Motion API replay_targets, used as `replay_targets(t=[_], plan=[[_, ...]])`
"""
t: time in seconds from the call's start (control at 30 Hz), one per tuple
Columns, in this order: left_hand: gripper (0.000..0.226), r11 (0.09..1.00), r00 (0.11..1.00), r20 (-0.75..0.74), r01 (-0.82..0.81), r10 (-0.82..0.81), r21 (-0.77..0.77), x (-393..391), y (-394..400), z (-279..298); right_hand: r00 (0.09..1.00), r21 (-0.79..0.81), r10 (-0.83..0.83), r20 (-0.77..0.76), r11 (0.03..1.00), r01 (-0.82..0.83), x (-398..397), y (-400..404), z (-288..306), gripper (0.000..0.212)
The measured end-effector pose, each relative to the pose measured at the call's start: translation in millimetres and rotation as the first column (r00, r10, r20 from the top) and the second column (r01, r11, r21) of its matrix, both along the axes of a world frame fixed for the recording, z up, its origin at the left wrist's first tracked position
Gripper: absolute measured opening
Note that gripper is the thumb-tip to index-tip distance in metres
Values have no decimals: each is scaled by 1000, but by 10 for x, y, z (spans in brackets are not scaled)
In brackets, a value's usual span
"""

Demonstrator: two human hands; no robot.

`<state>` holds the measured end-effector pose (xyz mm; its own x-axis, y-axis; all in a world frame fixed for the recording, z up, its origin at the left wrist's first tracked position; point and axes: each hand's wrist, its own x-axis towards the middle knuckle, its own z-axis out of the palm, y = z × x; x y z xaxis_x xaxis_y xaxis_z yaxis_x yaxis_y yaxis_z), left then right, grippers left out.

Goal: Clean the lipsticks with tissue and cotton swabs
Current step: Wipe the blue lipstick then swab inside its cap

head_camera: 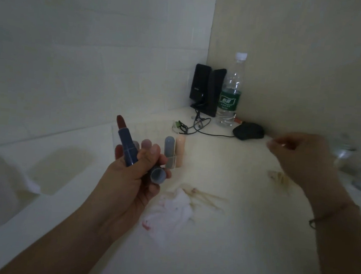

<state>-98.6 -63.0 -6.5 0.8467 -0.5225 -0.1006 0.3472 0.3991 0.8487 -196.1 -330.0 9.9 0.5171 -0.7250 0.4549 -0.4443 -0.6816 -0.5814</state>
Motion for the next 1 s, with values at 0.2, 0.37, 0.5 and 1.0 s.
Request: replay_targets(t=[0.2,0.37,0.5,1.0], plan=[[12,999,998,-51,30,-31,-21,-31,-14,2,843,159,7,-537,983,94,-197,-445,-159,46],[9,997,999,-27,32,-35,-75,-11,-6,3,827,-5,-58,-559,998,67,-130,-553,-314,50],[11,994,999,-12,30,-32,-101,-5,-10,-3,827,-34,-81,-556,997,75,-37,-543,-370,53],[16,993,999,-7,48,-49,-112,14,2,3,994,306,105,-10,947,-97,-30,-205,-215,26]])
